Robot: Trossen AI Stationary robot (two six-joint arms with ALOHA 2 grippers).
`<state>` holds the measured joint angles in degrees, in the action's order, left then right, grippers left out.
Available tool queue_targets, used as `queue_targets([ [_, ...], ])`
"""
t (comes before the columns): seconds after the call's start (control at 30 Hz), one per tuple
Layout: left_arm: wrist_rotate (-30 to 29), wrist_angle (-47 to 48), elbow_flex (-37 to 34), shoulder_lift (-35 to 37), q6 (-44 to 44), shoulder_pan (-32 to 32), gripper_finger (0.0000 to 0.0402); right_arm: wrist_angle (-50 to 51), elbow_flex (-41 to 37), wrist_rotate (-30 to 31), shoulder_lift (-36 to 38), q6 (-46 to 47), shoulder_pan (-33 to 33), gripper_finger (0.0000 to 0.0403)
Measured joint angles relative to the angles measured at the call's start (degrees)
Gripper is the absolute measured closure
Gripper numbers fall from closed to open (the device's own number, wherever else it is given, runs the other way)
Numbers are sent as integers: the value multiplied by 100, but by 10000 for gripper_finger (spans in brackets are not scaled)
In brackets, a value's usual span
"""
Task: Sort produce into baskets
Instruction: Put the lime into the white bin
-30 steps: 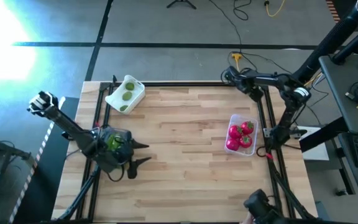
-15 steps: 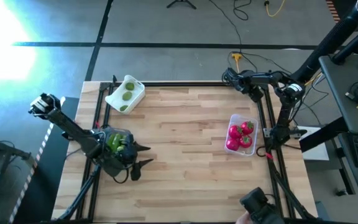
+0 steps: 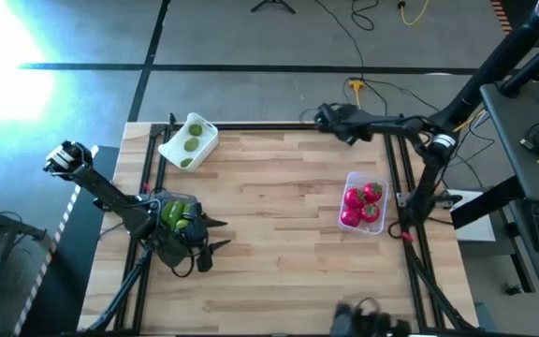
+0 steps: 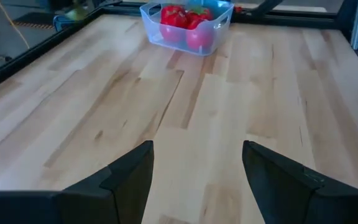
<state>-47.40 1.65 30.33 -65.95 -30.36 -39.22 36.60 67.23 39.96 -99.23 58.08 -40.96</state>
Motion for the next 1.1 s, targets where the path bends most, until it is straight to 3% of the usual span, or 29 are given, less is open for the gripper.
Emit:
queue_targets([
  [0.2, -10, 11, 379, -1, 749, 33, 173, -1094, 276, -360, -1, -2092, 1343, 216],
  [0.37, -13, 236, 717, -1, 985, 31, 173, -2399, 248, -1593, -22, -3459, 2230, 216],
  [0.5, -24, 401, 841, -1, 983, 31, 173, -2734, 239, -2404, -30, -4474, 2754, 216],
  [0.73, -768, 373, 745, -49, 546, 36, 173, -2858, 39, -2927, -30, -5580, 3465, 216],
  [0.87, -660, -261, 544, -277, 554, 101, 173, -3146, -223, -3386, -32, -5734, 3729, 216],
  [1.1, 37, -1799, 398, -1257, 536, 585, 171, -3402, -615, -3656, -32, -5979, 4064, 216],
])
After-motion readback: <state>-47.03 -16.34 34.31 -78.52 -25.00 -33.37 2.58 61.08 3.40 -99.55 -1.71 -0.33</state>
